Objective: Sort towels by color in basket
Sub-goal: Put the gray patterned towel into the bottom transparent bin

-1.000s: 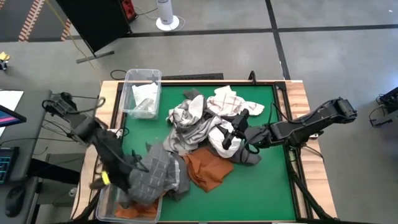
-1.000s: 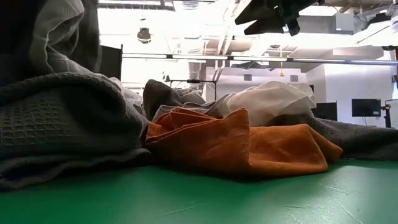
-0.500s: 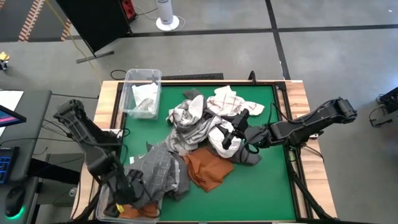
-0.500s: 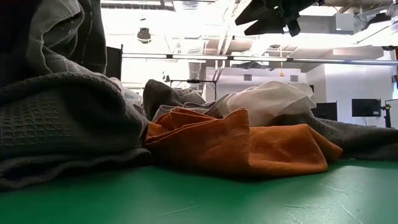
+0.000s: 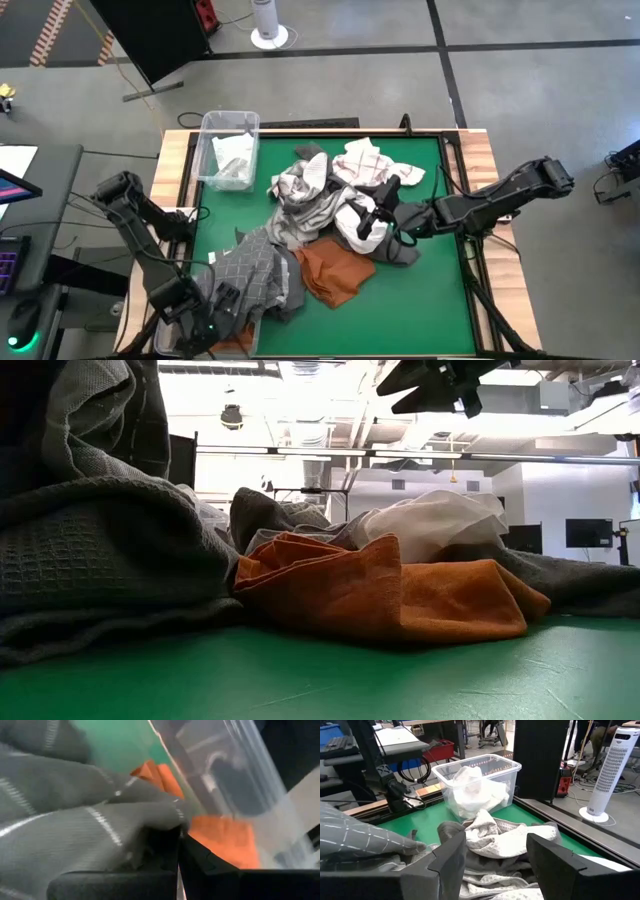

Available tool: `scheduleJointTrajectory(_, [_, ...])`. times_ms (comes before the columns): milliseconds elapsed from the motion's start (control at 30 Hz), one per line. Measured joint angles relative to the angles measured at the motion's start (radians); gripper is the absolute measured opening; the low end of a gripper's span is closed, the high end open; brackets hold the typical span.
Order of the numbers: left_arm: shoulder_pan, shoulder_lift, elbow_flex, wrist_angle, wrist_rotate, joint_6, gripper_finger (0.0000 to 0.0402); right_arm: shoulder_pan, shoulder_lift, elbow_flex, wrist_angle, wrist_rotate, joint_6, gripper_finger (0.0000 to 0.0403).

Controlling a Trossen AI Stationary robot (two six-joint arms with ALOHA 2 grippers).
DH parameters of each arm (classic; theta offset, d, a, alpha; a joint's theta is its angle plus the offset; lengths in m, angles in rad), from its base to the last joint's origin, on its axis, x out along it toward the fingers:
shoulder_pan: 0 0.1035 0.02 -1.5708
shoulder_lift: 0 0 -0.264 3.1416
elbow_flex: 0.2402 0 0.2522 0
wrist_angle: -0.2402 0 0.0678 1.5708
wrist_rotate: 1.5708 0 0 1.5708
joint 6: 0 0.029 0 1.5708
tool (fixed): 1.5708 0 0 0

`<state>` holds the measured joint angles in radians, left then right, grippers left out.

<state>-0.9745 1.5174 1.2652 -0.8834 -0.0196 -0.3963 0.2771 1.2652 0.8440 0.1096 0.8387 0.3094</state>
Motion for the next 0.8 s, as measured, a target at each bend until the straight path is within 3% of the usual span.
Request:
scheduleJointTrajectory(300, [-0.077, 0.061, 0.0, -0.102, -0.063, 0.464, 0.0, 0.005, 0.0, 0.0, 0.0, 0.0, 0.004, 0.0235])
scheduleJointTrajectory(500, [-0.086, 0.095, -0.002, -0.162, -0.185, 0.574, 0.0, 0.005, 0.0, 0.0, 0.0, 0.0, 0.005, 0.0235])
scheduleJointTrajectory(800, [-0.082, 0.094, -0.021, -0.177, -0.235, 0.802, 0.0, 0.003, 0.0, 0.0, 0.0, -0.001, 0.005, 0.0235])
